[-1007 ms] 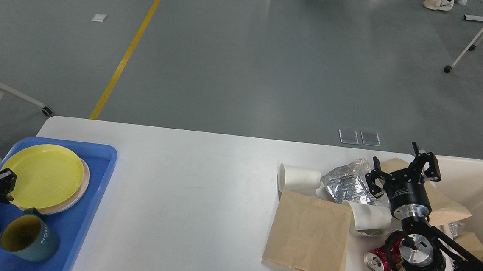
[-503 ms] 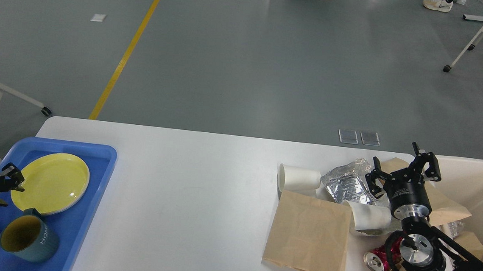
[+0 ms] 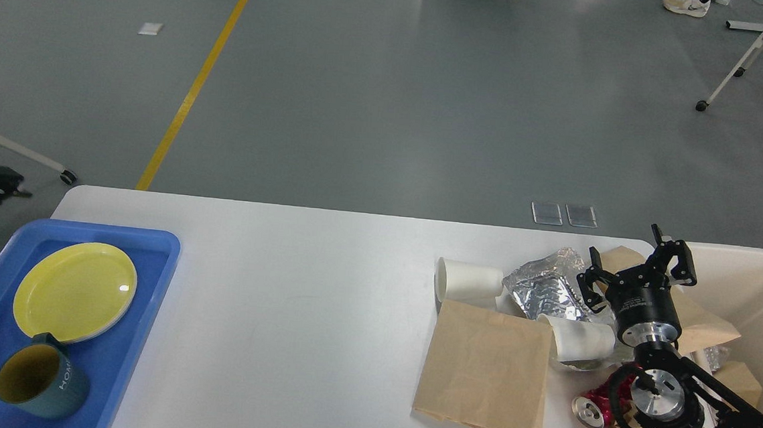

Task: Tidy desktop
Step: 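Release the yellow plate and park the left gripper over the tray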

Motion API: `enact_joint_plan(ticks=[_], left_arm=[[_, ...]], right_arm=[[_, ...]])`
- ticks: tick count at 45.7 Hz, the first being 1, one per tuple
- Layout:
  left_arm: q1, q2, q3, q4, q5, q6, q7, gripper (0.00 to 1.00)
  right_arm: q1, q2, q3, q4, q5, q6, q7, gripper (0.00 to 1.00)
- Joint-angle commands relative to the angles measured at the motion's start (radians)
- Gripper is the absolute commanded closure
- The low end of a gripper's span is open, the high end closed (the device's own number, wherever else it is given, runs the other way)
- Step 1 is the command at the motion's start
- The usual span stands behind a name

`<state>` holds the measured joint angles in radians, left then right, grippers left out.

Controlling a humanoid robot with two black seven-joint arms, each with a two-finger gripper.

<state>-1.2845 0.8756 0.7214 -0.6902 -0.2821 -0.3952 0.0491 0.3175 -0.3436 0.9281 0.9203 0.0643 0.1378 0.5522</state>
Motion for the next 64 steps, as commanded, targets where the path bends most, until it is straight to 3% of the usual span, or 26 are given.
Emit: enact_joint_plan(ticks=[1,10,18,23,26,32,36,45,49,64], left_arm=[[0.112,0.032,-0.337,-0.002,0.000,-0.013,-0.015,0.04],[0.367,-0.027,-0.945,-0.002,0.000,-0.010,-0.020,0.04],[0.513,-0.162,-1.289,-0.002,0.006,-0.007,-0.021,0.04],[0.570,-0.228,-1.404,-0.006,0.006,-0.007,-0.026,0.04],[0.603,-0.268,-1.476,-0.008,0.008,-0.005,-0.050,0.04],[0.695,-0.328,-1.583,-0.061,0.070,-0.004,-0.204,0.04],[0.744,-0.363,-1.657,-0.120,0.135,0.013,-0.262,0.04],[0.931,-0.504,-1.919,-0.290,0.305,0.076,-0.264,0.04],[0.978,-0.575,-2.010,-0.298,0.365,0.090,-0.262,0.04],[0.995,-0.610,-2.034,-0.253,0.377,0.070,-0.268,0.04]], right_arm=[[0.000,0.000,0.000,0.000,0.000,-0.001,0.000,0.00],[0.000,0.000,0.000,0.000,0.000,-0.001,0.000,0.00],[0.000,0.000,0.000,0.000,0.000,-0.001,0.000,0.00],[0.000,0.000,0.000,0.000,0.000,0.000,0.000,0.00],[0.000,0.000,0.000,0.000,0.000,-0.001,0.000,0.00],[0.000,0.000,0.000,0.000,0.000,0.000,0.000,0.00],[0.000,-0.002,0.000,0.000,0.000,0.000,0.000,0.00],[0.000,-0.002,0.000,0.002,0.000,-0.001,0.000,0.00],[0.000,-0.002,0.000,0.000,0.000,0.000,0.000,0.00],[0.000,-0.002,0.000,0.000,0.000,-0.001,0.000,0.00]])
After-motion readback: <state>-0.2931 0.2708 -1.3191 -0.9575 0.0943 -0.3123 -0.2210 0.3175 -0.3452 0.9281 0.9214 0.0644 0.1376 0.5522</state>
